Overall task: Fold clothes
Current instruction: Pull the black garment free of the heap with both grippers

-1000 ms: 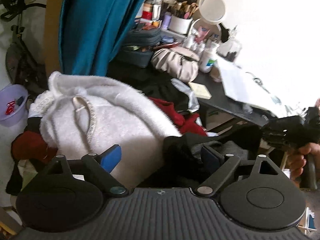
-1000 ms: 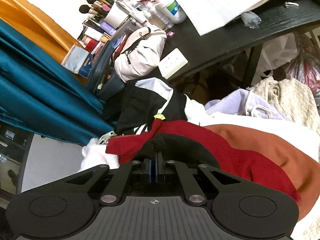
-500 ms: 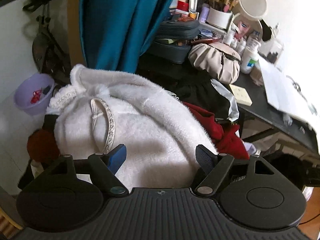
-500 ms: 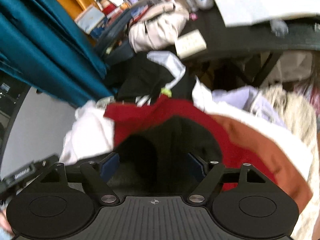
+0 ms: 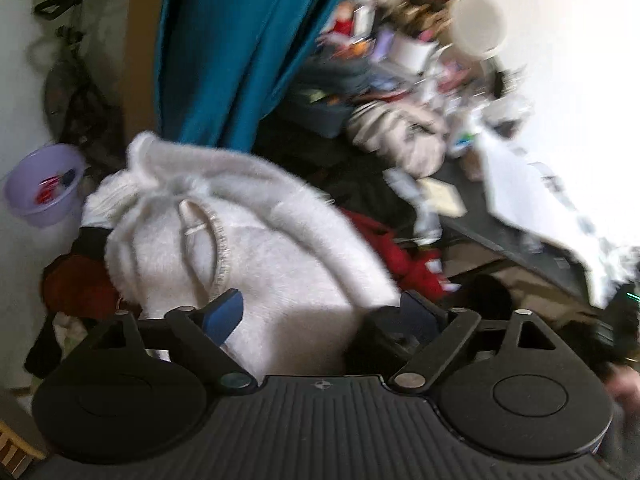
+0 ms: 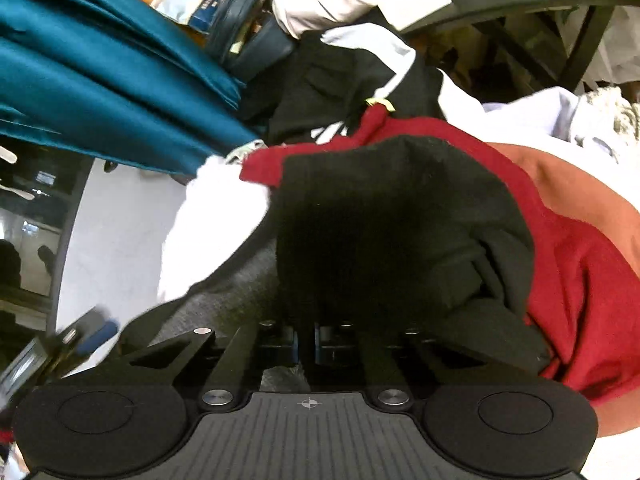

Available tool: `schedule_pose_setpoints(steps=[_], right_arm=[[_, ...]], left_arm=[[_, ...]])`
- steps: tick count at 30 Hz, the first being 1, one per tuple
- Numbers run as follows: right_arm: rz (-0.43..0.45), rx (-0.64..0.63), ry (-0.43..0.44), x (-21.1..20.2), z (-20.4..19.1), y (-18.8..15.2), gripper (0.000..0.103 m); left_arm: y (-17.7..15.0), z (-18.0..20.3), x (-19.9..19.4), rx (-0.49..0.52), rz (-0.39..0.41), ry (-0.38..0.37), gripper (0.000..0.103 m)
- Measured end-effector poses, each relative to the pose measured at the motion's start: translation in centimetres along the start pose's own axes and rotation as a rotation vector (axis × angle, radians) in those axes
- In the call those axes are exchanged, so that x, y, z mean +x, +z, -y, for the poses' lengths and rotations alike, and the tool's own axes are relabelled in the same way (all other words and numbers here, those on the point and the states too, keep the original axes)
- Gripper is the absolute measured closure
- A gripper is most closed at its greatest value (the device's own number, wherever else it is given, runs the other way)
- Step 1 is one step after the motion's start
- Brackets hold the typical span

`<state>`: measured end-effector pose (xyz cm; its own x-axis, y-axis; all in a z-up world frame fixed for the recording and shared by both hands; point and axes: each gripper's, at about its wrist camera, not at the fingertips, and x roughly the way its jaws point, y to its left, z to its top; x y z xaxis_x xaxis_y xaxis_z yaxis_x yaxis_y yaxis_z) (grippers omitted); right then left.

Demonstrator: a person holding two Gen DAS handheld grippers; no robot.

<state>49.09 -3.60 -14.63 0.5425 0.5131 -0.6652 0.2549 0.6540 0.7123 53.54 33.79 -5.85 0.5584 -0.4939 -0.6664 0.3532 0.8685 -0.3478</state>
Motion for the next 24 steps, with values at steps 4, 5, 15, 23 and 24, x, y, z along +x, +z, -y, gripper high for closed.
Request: schedule_pose_setpoints(steps=[4,5,15,23,24], right_arm=[[0.009,0.021,0.011,0.0,0.1,0.6,0.097],[0.012,0.029,0.012,0.0,0.1,0.7,0.097],[0.12,-0.062,-0.001,-3.7,-0.1,1.4,0.052],[0.278,-0.23,-0.156,-10.5,3.0,1.9,0.041],[0.275,-0.264,-0.198,-10.4,3.4,1.7,0.037]], left_arm=[[-2.1,1.7,-2.2,0.132,-0.03,-0.094,0.007],[-2.7,2.4,-1.9,0.17,-0.054,-0.091,0.007],[-5.4,5.0,2.2,0.223,-0.184,0.007,0.088],[-3.3,4.4,-0.8,0.218,-0.096,0.101,0.092],[-3.1,4.3,-0.9,0.214,-0.087,0.121,0.092]])
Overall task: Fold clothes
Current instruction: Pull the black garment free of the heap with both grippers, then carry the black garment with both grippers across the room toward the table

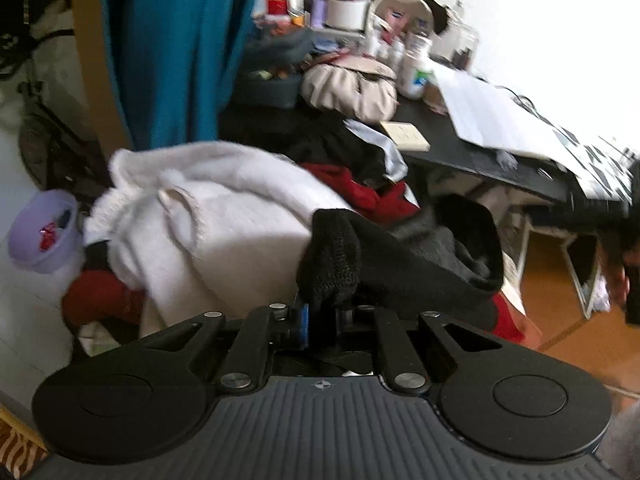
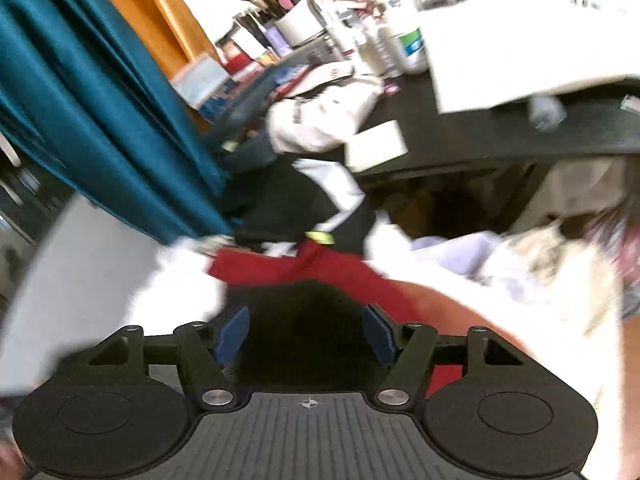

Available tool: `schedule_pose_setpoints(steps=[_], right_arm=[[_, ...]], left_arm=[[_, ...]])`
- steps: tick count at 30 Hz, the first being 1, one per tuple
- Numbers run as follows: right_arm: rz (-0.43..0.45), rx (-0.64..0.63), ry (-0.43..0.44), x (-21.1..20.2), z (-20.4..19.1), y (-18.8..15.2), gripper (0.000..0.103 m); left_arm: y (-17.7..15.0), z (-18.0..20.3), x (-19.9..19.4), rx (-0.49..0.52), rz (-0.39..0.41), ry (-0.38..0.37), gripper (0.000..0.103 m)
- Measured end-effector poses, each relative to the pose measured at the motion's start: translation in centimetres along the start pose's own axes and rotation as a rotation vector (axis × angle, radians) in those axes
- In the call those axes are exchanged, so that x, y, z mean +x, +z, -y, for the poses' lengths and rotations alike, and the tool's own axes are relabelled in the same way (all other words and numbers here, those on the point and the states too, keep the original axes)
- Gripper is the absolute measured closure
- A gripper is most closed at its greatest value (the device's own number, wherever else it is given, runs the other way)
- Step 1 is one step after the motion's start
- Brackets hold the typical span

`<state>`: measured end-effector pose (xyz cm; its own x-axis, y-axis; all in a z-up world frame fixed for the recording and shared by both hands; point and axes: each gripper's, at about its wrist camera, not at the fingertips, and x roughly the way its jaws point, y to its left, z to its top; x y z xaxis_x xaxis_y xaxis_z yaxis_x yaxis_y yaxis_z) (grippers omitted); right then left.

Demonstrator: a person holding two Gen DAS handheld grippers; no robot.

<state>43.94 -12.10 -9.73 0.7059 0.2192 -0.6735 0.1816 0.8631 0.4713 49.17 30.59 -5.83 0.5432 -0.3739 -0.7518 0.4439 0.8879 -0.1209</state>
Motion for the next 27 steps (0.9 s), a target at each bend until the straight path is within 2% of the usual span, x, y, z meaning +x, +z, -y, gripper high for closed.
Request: schedule_pose_setpoints(steps=[2,5,8,9,12,13,14,15,16,17,22,27], right_arm=[[-0.014,-0.107,-0.057,1.0,0.1,-1.0,0.035],[-0.042,-0.262,-0.097,3.4,-0.6,-2.3,0.028],[-0.032,-0.329,-0.094,6.2,-1.0,-2.7,0.017],[-0.028,-0.35,-0.092,7.2,-1.2,-2.9,0.016],[-0.036,-0.265,-0.06,9.9,0.0,-1.9,0.016],[-0.051,-0.212,-0.02,10.5,0.5,-1.5,0.016],[-0.068,-0.155,0.025,11.1,1.1,-1.2,0.029],[-0.084,-0.099,0.069,11.8,1.6,-0.9,0.055],[-0.076,-0.085,0.086,11.3,1.6,-0.5,0.071],[-0.062,-0.08,0.096,10.7,1.4,0.0,0.099],[0.021,-0.069,0.141,6.9,0.2,2.7,0.099],[0.272,-0.146,0.154,-2.7,-3.3,9.5,0.1]], left_arm=[[0.2,0.1,0.0,-0.004,0.006,0.028,0.092],[0.3,0.2,-0.1,-0.01,0.013,0.067,0.093],[0.4,0.9,-0.4,0.017,0.03,0.118,0.093],[0.4,1.1,-0.6,0.023,0.034,0.132,0.093],[0.5,1.5,-0.9,0.024,0.049,0.164,0.093],[0.6,1.6,-1.1,0.022,0.058,0.174,0.094],[0.7,1.7,-1.3,0.02,0.067,0.183,0.094],[0.8,1.8,-1.4,0.019,0.076,0.193,0.094],[1.0,1.8,-1.7,0.014,0.091,0.202,0.095],[1.3,1.8,-2.0,0.008,0.108,0.213,0.095],[3.9,0.8,-4.8,-0.053,0.261,0.272,0.096],[7.9,-0.1,-9.4,-0.117,0.458,0.274,0.098]])
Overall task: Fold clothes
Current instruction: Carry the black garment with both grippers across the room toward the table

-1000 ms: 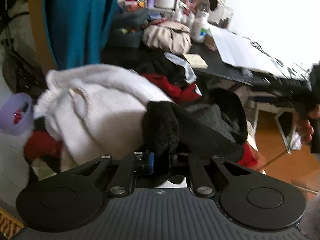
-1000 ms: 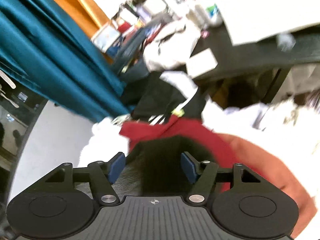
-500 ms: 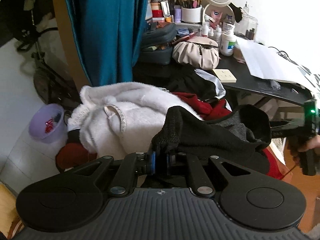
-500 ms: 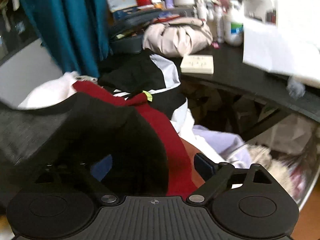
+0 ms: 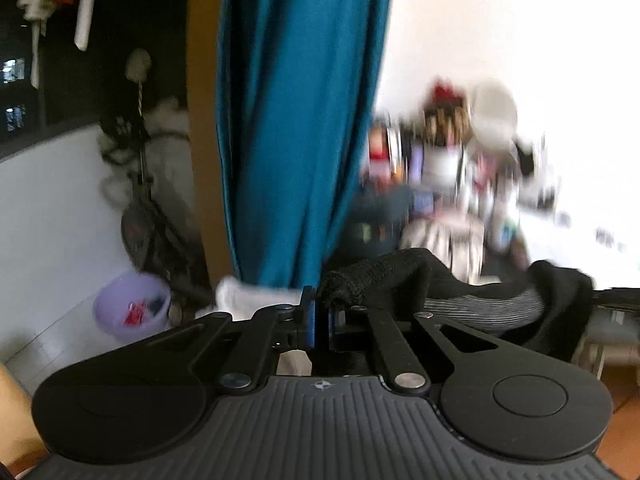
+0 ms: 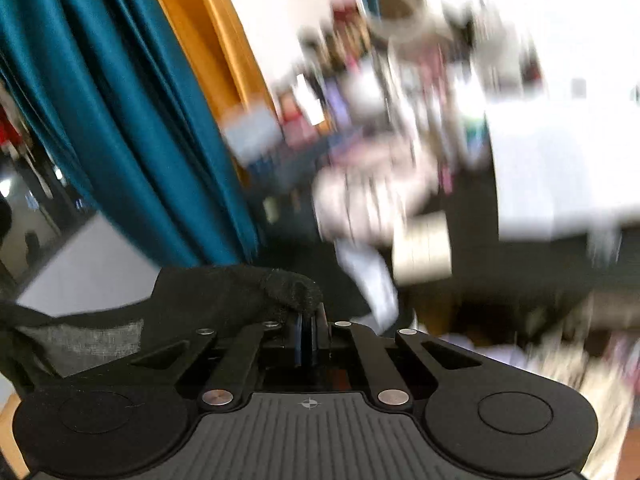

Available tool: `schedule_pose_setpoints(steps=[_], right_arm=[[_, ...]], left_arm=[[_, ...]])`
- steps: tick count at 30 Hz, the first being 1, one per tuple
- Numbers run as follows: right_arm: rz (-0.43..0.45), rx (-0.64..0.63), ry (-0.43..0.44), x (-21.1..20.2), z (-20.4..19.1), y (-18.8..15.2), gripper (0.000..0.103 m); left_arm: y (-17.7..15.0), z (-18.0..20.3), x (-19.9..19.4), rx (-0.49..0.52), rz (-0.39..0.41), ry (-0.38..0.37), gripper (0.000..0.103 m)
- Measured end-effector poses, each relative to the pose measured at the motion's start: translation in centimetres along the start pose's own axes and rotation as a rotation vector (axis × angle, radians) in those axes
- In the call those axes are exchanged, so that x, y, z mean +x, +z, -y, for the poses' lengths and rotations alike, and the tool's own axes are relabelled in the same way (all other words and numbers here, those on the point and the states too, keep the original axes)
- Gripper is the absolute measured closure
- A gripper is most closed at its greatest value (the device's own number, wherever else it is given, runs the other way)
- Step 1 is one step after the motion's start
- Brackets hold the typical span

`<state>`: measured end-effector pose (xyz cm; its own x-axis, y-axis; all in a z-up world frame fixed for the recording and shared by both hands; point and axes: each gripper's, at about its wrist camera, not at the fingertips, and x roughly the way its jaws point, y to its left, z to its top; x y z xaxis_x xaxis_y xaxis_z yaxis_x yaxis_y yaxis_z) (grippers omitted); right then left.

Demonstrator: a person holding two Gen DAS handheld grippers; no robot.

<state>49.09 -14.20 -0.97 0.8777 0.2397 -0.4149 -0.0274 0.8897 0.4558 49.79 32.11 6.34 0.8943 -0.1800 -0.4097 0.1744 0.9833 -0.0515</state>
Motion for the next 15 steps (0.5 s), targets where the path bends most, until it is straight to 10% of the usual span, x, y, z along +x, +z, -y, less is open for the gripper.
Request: schedule_pose_setpoints(steps=[10,15], right_arm=[[0.62,-0.231,0.083,-19.5,-12.2,13.7,0.099],[0.708,-0.314,0.052,-24.3,-15.0,13.9,0.1]], left_arm=[[11.1,0.6,-11.8,-0.012,0.549,-0.051,0.098],[12.8,1.2,-17.0,0.073,0.706,-0.061,0.098]])
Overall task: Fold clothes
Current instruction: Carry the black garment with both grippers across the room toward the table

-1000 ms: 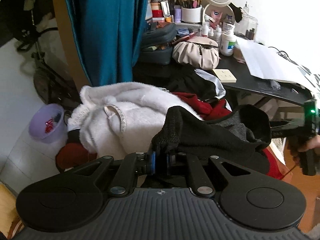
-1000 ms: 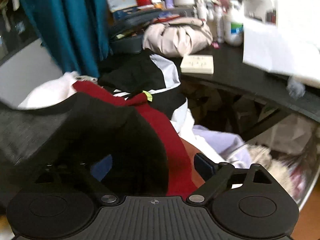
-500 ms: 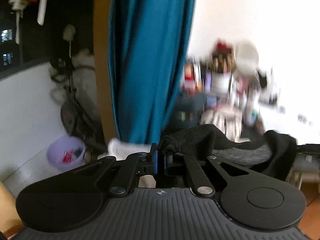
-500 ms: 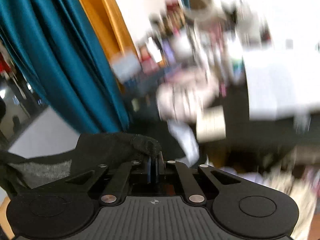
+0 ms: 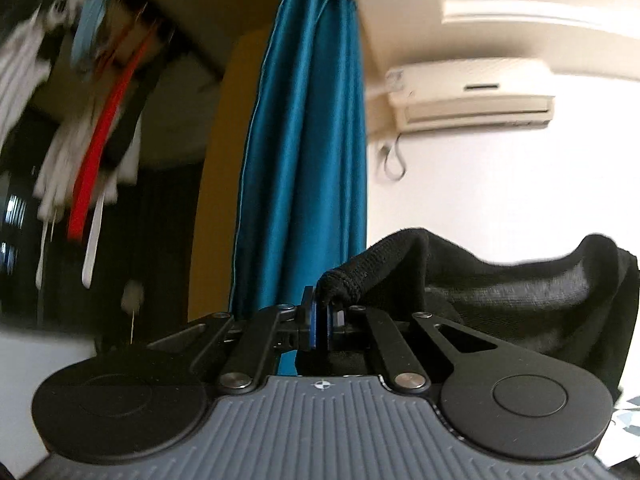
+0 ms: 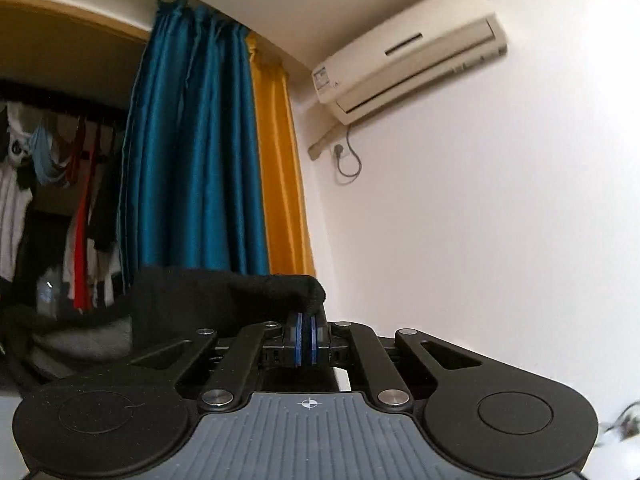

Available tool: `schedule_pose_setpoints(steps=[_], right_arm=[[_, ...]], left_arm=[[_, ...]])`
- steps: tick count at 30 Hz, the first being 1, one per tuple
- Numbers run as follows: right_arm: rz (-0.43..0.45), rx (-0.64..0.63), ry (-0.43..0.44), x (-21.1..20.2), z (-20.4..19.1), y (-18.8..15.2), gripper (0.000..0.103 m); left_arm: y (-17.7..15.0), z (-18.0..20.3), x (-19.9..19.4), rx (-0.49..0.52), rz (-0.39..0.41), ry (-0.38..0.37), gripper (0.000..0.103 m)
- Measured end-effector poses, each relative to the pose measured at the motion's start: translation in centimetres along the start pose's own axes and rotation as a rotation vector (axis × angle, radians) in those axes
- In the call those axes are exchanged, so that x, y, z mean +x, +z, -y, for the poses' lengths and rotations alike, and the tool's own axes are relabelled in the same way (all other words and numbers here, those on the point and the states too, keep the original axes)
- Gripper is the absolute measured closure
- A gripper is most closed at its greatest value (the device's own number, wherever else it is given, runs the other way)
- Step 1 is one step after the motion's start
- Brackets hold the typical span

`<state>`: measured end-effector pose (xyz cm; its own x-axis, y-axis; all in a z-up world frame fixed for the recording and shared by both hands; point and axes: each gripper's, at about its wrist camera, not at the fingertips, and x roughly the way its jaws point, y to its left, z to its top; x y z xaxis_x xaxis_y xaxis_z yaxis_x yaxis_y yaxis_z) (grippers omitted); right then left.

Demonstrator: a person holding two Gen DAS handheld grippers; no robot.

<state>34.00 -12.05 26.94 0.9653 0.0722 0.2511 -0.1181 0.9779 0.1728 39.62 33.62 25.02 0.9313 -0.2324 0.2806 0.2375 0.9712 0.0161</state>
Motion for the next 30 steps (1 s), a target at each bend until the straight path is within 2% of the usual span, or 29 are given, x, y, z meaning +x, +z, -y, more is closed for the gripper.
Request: schedule_pose_setpoints(steps=[4,12,16,20,24,28,30], right_arm=[[-0.001,-0.018,0.01,-2.2,-0.8,1.0,0.099],[-0.023,-0.002,-0.038,-6.6,-2.7,0.5,0.099],[-0.044,0.032,-0.085,-9.6,-2.9,-0.7,0.1],[-0.111,0.03,-0.163,-12.4,-3.9,-4.0,0.099],[-0.206,0.128,-0.267,-14.8,-3.7,-8.2,0.099],[-0.299,0.156,-0.418,-17.1,-3.9,-10.8,0.099],[-0.315,0.152,-0.469,-18.5,-4.4,-11.2,0.099]], left_arm=[[0.5,-0.1,-0.9,0.02,0.026,0.012,0.098],[-1.3,-0.9,-1.6,-0.026,-0.033,-0.062,0.098],[-3.6,-1.4,-1.0,-0.08,-0.093,-0.123,0.098],[-7.6,-1.7,0.0,-0.145,-0.178,-0.186,0.098],[-11.7,-1.7,0.5,-0.217,-0.252,-0.323,0.098],[-13.9,-0.5,0.0,-0.21,-0.247,-0.488,0.098],[-14.3,0.3,0.1,-0.247,-0.257,-0.563,0.098]])
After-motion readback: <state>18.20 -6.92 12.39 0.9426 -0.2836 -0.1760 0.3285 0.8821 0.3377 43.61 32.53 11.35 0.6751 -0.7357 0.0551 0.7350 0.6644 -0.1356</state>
